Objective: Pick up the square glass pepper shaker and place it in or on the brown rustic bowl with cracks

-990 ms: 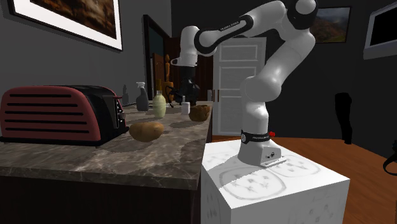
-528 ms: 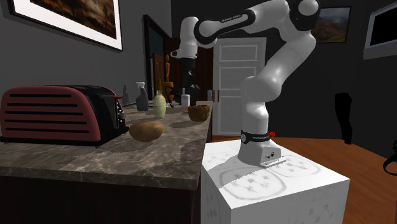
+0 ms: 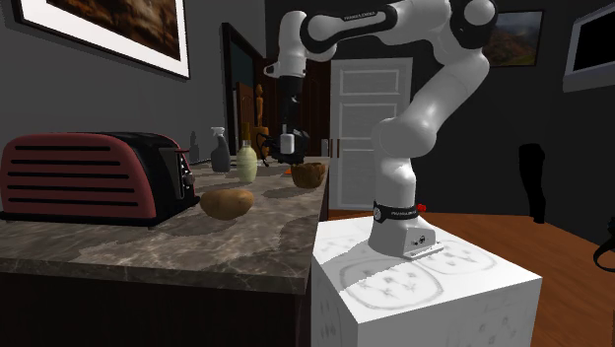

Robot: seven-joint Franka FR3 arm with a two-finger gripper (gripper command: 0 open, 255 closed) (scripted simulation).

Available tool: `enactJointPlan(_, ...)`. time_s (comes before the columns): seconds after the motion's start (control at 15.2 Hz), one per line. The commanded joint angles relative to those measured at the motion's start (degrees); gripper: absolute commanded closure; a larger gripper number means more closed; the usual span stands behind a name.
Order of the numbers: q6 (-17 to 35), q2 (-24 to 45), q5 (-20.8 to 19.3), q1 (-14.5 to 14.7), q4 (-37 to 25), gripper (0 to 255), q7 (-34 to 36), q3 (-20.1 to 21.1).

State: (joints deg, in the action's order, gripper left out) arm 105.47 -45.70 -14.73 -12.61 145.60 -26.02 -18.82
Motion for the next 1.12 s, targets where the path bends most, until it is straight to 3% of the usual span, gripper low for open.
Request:
enactJointPlan(0.0,-1.72,-0.08,0.38,0.17,-1.60,255,0.01,0.45)
enactJointPlan(0.13,-2.82,-0.02,0.60,0.27,-2.76,255,-0.05,0.67)
enactJointPlan(0.66,-8.00,-2.18,-4.93,-3.95,-7.66,255,-10.93,-7.73)
enactJointPlan(1.06,-9.61,-1.61,-7.90,-5.37,-11.41,255,-17.20,-13.06)
